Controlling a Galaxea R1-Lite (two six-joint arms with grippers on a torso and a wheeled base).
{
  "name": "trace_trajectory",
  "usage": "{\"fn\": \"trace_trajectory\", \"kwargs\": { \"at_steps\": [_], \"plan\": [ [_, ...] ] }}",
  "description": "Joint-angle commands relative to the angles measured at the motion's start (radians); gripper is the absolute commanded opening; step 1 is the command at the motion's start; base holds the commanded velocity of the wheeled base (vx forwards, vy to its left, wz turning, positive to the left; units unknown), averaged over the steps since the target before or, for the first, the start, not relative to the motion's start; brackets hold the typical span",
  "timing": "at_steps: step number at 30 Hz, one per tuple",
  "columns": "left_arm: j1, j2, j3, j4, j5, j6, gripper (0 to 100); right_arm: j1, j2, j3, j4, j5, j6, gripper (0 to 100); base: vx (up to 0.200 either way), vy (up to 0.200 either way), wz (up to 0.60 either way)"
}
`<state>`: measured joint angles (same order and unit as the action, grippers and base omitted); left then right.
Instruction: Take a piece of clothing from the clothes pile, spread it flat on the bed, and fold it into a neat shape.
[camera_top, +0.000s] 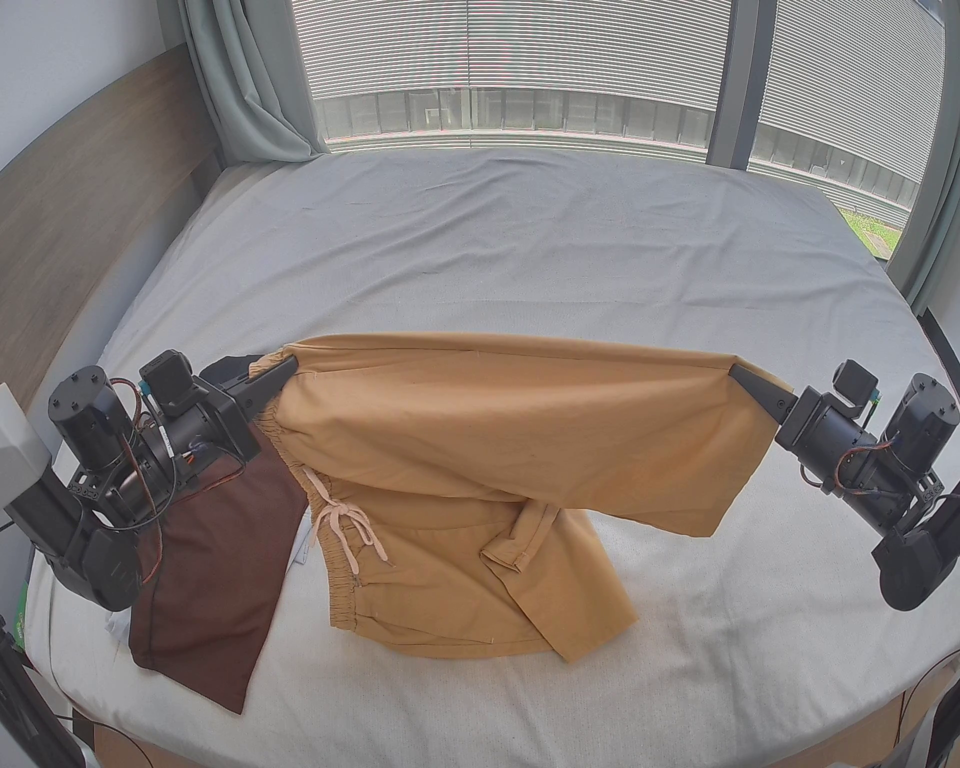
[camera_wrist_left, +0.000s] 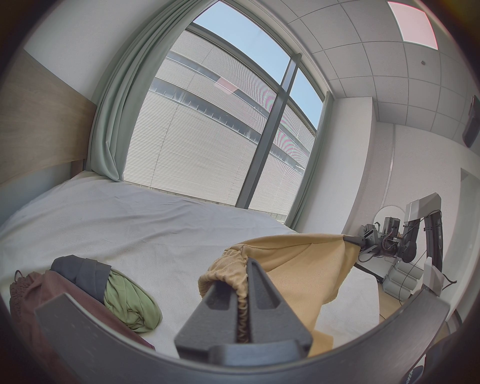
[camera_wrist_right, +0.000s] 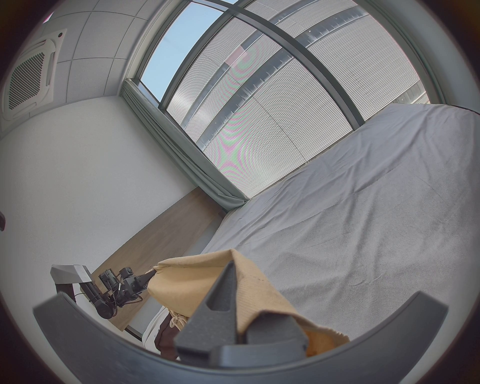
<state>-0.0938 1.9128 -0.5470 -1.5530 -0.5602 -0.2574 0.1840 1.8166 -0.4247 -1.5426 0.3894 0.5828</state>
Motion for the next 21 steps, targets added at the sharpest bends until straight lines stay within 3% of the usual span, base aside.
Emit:
{"fn": "trace_trajectory", "kwargs": {
  "at_steps": [1, 7, 13, 21],
  "plan": [
    [0.0, 0.003, -0.001, -0.002, 0.0, 0.0, 0, 0.005, 0.003, 0.001, -0.001, 0.0, 0.0, 0, 0.0, 0.0, 0.0],
    [0.0, 0.015, -0.007, -0.002, 0.005, -0.011, 0, 0.014, 0.018, -0.005, -0.001, 0.0, -0.009, 0, 0.0, 0.0, 0.0],
    [-0.003, 0.052, -0.021, -0.002, 0.042, -0.097, 0, 0.017, 0.061, -0.039, -0.001, 0.0, -0.009, 0, 0.0, 0.0, 0.0],
    [-0.004, 0.12, -0.06, -0.002, 0.052, -0.109, 0, 0.017, 0.153, -0.134, -0.001, -0.003, -0.009, 0, 0.0, 0.0, 0.0]
  ]
}}
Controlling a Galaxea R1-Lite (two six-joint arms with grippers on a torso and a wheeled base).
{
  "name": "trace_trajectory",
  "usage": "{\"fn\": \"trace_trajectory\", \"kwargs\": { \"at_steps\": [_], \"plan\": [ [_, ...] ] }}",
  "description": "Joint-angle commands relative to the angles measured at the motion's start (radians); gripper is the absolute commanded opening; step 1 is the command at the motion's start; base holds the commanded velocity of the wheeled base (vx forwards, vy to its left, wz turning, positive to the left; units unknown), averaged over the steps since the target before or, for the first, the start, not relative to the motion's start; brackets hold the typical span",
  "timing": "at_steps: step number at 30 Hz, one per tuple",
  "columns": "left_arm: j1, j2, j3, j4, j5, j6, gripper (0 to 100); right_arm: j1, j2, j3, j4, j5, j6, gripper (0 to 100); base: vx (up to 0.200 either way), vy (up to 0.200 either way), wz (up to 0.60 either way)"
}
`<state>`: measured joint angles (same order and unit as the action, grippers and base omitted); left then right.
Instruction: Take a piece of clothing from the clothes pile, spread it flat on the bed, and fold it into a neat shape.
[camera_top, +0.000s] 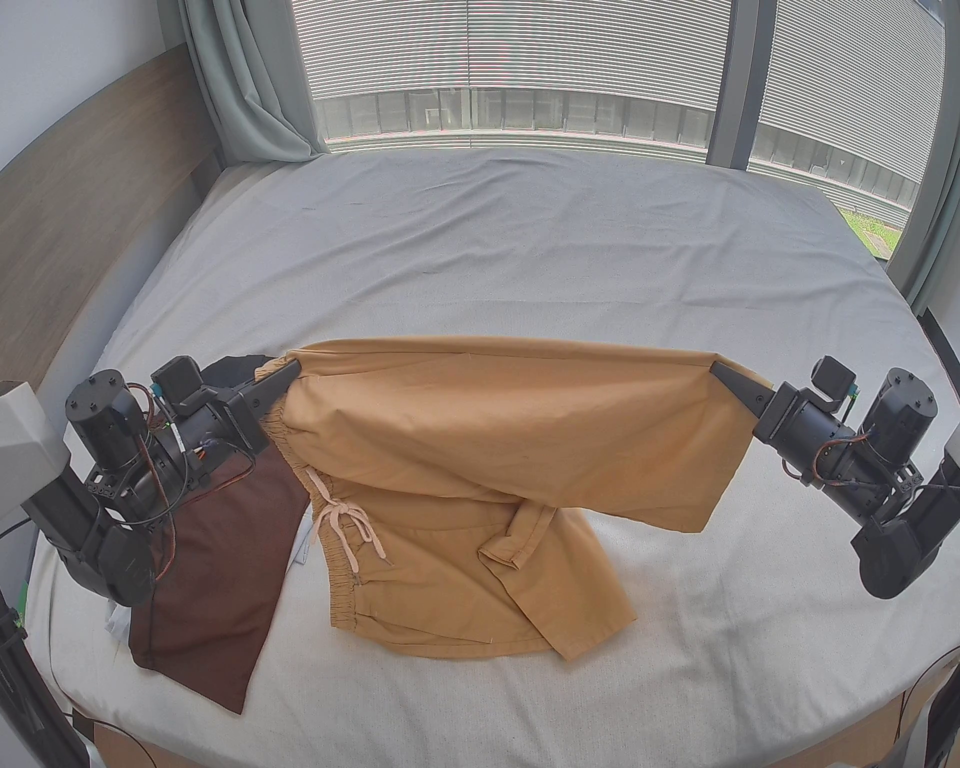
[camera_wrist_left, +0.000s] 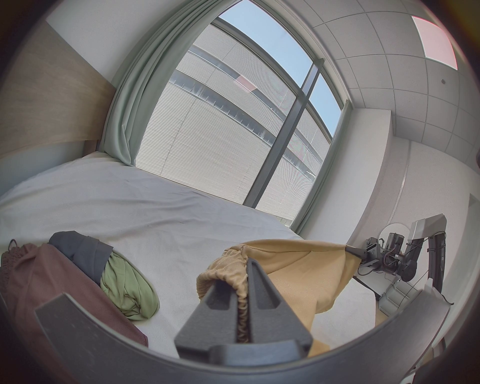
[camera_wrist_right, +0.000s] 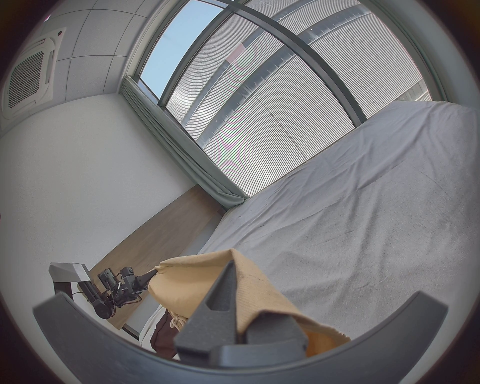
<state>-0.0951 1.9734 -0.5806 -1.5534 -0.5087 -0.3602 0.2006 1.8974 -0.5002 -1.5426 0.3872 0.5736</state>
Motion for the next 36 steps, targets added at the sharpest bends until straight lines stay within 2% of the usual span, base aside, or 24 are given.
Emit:
{"fn": "trace_trajectory", "kwargs": {
  "at_steps": [1, 4, 7, 14, 36],
  "plan": [
    [-0.003, 0.059, -0.027, -0.002, 0.001, -0.006, 0, 0.0, 0.072, -0.058, -0.001, -0.001, 0.0, 0, 0.0, 0.0, 0.0],
    [-0.002, 0.105, -0.082, -0.002, 0.007, -0.019, 0, 0.0, 0.115, -0.113, -0.001, -0.001, -0.001, 0, 0.0, 0.0, 0.0],
    [-0.005, 0.142, -0.139, -0.002, 0.045, -0.04, 0, -0.003, 0.161, -0.162, -0.001, -0.002, -0.001, 0, 0.0, 0.0, 0.0],
    [-0.008, 0.17, -0.173, -0.002, 0.052, -0.088, 0, -0.006, 0.216, -0.233, -0.001, -0.004, 0.0, 0, 0.0, 0.0, 0.0],
    [-0.008, 0.3, -0.32, -0.002, 0.099, -0.114, 0, -0.046, 0.358, -0.416, -0.001, 0.005, 0.005, 0, 0.0, 0.0, 0.0]
  ]
}}
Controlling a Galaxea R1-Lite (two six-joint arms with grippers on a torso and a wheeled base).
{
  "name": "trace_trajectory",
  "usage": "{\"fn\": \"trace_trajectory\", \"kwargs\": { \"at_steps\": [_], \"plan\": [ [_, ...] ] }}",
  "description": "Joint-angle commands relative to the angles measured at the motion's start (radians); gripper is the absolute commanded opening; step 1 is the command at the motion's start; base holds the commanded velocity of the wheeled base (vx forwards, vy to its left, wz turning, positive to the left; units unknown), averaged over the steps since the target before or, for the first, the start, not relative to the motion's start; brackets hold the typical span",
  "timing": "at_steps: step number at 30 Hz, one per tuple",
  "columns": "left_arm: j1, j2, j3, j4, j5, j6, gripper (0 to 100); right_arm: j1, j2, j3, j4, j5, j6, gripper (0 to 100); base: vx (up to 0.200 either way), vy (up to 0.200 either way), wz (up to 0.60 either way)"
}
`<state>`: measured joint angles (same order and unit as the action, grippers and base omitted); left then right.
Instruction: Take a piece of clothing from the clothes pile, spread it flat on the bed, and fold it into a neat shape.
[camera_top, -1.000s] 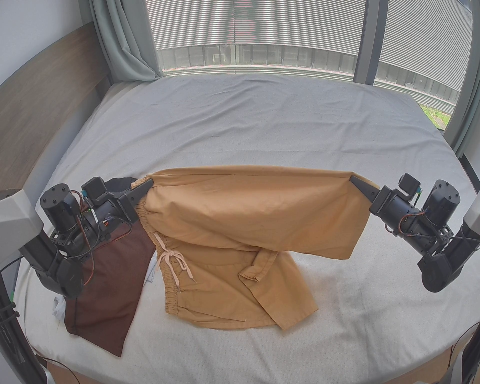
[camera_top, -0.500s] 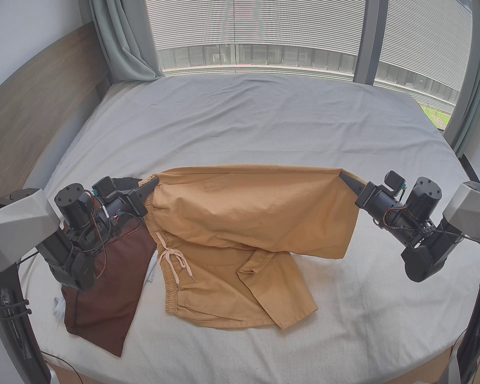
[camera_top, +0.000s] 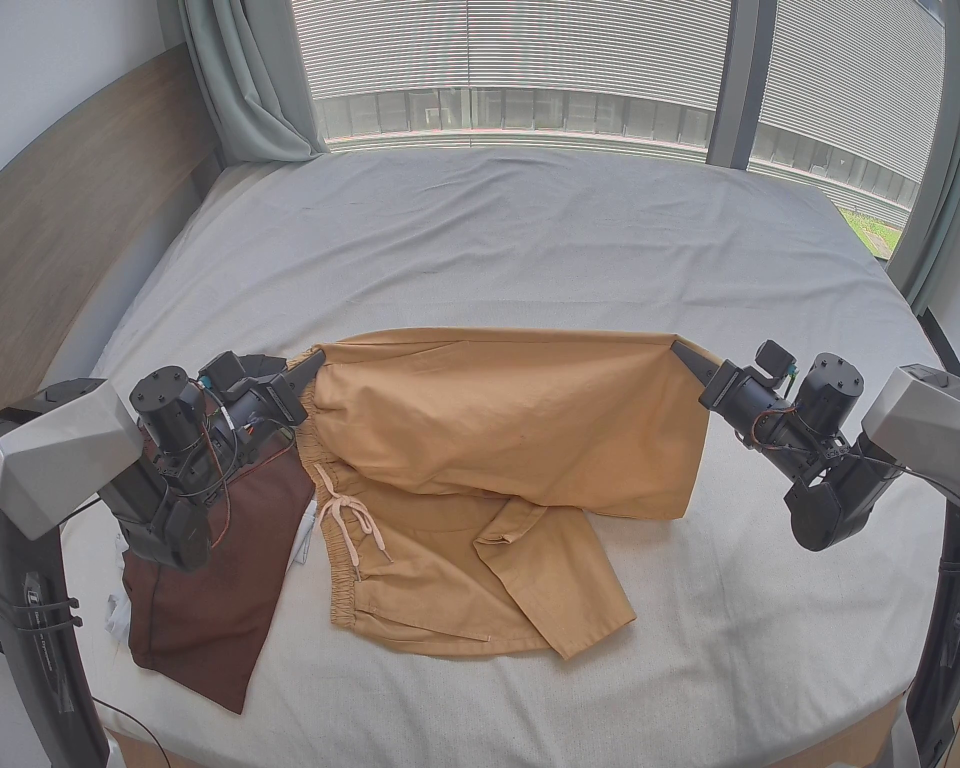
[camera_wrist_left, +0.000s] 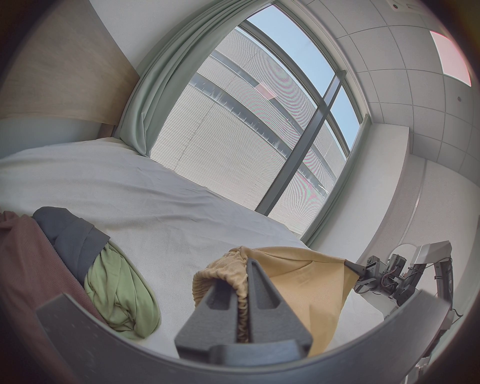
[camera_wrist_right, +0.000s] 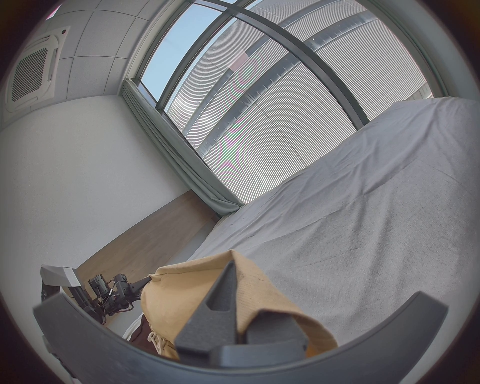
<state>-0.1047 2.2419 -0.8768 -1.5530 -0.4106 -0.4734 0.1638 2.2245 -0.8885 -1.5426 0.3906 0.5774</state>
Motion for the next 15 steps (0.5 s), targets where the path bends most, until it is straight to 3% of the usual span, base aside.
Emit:
{"fn": "trace_trajectory", "kwargs": {
  "at_steps": [1, 15],
  "plan": [
    [0.002, 0.036, -0.03, -0.002, 0.001, -0.002, 0, -0.01, 0.035, -0.035, -0.001, 0.004, 0.001, 0, 0.0, 0.0, 0.0],
    [0.011, 0.076, -0.077, -0.002, 0.007, -0.036, 0, 0.0, 0.144, -0.233, 0.009, 0.016, 0.007, 0, 0.0, 0.0, 0.0]
  ]
}}
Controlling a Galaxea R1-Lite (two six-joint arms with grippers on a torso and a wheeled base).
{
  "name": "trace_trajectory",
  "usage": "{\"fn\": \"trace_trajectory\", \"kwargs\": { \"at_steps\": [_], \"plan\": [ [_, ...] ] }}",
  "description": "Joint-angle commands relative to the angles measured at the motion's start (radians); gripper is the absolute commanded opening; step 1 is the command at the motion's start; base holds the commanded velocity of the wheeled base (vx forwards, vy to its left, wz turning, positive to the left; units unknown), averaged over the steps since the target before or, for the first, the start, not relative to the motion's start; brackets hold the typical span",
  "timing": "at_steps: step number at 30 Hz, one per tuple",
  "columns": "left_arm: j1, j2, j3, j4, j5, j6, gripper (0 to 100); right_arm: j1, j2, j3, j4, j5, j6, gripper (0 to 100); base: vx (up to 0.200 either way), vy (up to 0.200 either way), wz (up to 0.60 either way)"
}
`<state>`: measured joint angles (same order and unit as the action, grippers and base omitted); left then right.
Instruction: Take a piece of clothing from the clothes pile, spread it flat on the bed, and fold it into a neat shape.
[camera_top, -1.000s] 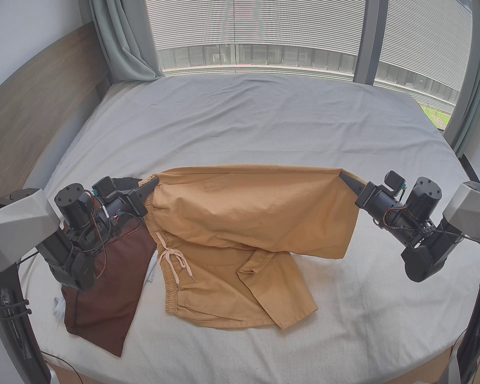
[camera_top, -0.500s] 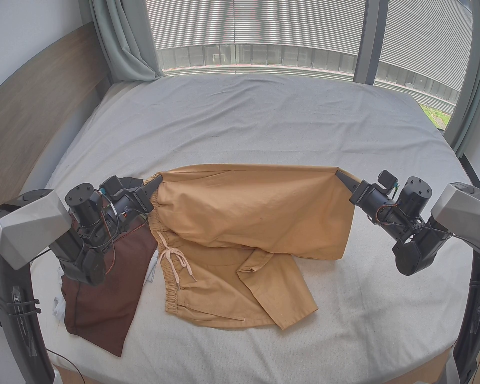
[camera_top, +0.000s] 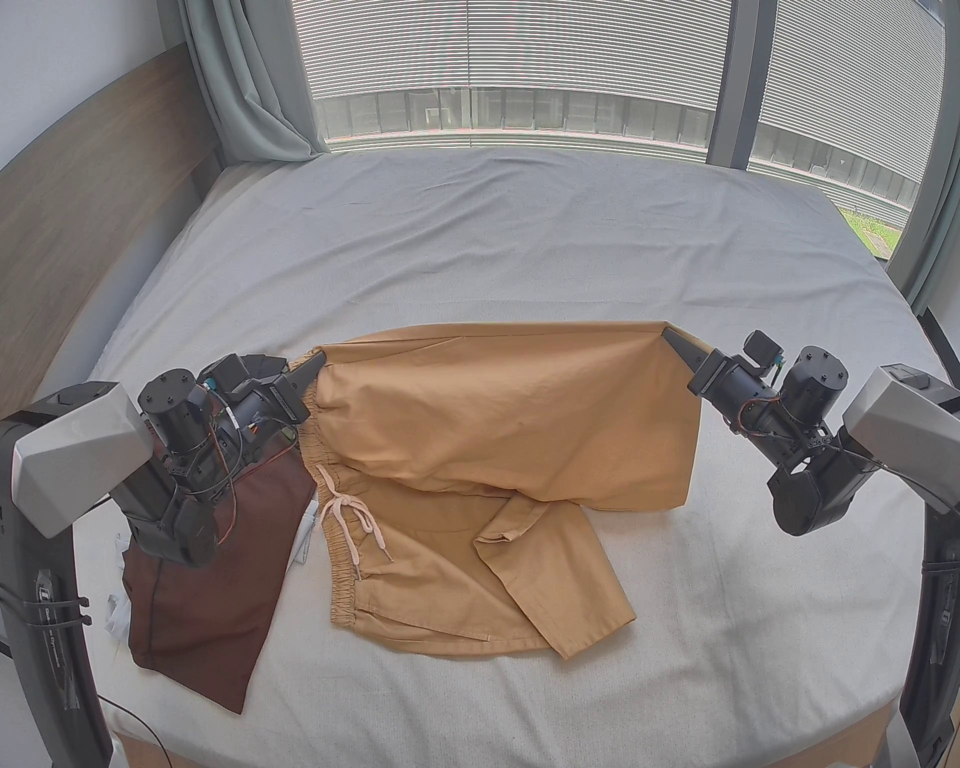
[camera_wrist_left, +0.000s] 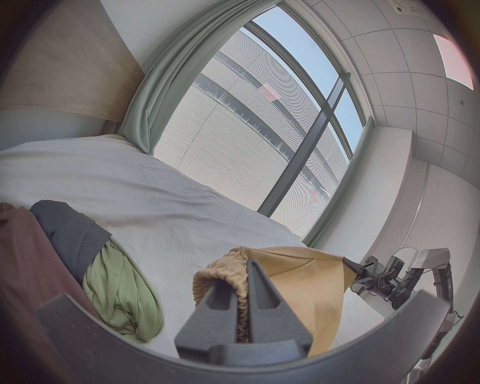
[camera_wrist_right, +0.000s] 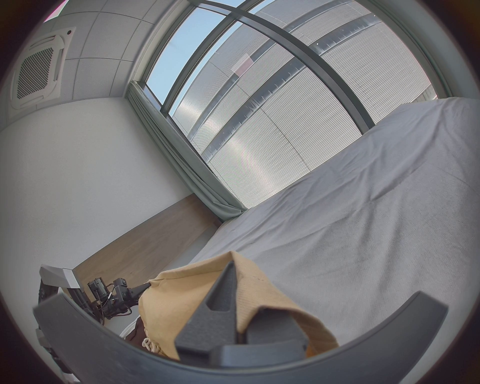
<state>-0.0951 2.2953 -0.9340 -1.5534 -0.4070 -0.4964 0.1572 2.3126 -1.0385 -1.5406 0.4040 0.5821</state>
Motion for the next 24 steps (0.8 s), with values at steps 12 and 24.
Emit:
{"fn": "trace_trajectory", "kwargs": {
  "at_steps": [12, 24],
  "plan": [
    [0.002, 0.088, -0.098, -0.001, 0.027, -0.059, 0, 0.004, 0.119, -0.17, 0.014, 0.007, 0.005, 0, 0.0, 0.0, 0.0],
    [0.005, 0.15, -0.183, -0.001, 0.03, -0.059, 0, -0.002, 0.192, -0.296, 0.013, 0.002, 0.01, 0, 0.0, 0.0, 0.0]
  ]
}}
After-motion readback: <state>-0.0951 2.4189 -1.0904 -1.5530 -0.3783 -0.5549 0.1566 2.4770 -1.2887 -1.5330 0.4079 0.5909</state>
